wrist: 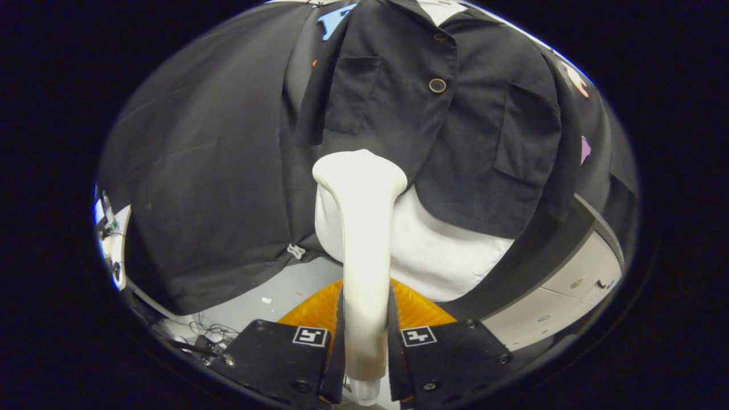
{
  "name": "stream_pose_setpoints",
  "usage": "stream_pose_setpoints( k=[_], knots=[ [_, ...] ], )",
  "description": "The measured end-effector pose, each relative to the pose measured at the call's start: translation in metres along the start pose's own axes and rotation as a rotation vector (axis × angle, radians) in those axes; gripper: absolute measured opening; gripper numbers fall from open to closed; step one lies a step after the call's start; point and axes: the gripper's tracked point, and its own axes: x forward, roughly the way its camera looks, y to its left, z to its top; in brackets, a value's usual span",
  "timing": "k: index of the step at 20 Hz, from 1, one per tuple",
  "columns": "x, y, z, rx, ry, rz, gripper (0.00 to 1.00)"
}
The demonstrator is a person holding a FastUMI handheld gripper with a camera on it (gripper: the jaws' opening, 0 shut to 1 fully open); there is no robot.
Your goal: Iron the clothes twice with a garment steamer, once on the left side and once on the right side.
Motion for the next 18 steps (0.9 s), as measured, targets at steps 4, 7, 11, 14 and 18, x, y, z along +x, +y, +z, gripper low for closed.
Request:
stream_pose_setpoints(
  k=[4,7,11,14,18],
  knots=[
    [-0.017,-0.004,-0.012,0.021,0.019,0.033,0.34],
    [-0.03,-0.015,-0.023,0.058,0.01,0.012,0.34],
    [-0.066,-0.04,-0.065,0.152,0.041,-0.041,0.34],
    [-0.111,-0.056,-0.098,0.258,0.051,-0.1,0.33],
    [-0.174,-0.088,-0.124,0.375,0.021,-0.188,0.34]
  ],
)
